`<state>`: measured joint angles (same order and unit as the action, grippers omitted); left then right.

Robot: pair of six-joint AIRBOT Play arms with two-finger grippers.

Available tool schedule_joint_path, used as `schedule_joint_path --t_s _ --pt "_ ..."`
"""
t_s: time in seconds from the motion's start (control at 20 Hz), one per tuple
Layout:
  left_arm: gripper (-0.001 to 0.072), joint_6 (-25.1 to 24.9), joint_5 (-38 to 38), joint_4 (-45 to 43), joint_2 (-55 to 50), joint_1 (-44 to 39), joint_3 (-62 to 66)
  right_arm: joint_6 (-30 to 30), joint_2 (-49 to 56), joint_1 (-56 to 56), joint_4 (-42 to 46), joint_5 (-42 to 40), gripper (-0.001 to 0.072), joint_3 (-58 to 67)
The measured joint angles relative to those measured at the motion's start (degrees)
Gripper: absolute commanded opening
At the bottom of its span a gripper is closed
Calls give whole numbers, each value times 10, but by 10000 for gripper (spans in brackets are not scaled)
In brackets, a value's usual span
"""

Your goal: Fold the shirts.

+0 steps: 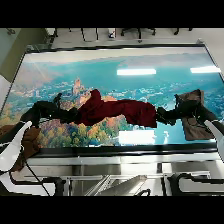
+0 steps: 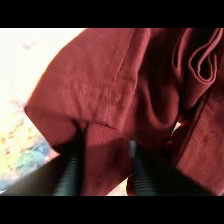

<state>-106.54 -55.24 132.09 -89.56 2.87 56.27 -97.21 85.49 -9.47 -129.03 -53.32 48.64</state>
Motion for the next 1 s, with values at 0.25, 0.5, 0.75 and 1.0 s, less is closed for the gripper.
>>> schedule_joint_path --t_s 0.25,0.5,0.75,1.0 --pt "21 0 28 0 -6 0 0 -12 14 25 -12 35 17 2" --pt "21 2 46 0 8 -10 47 -14 17 36 -16 85 15 53" --pt "21 11 37 0 99 -3 209 -14 -31 28 -31 38 15 247" --pt "21 15 -10 -1 209 29 456 -10 -115 16 -29 -20 14 537"
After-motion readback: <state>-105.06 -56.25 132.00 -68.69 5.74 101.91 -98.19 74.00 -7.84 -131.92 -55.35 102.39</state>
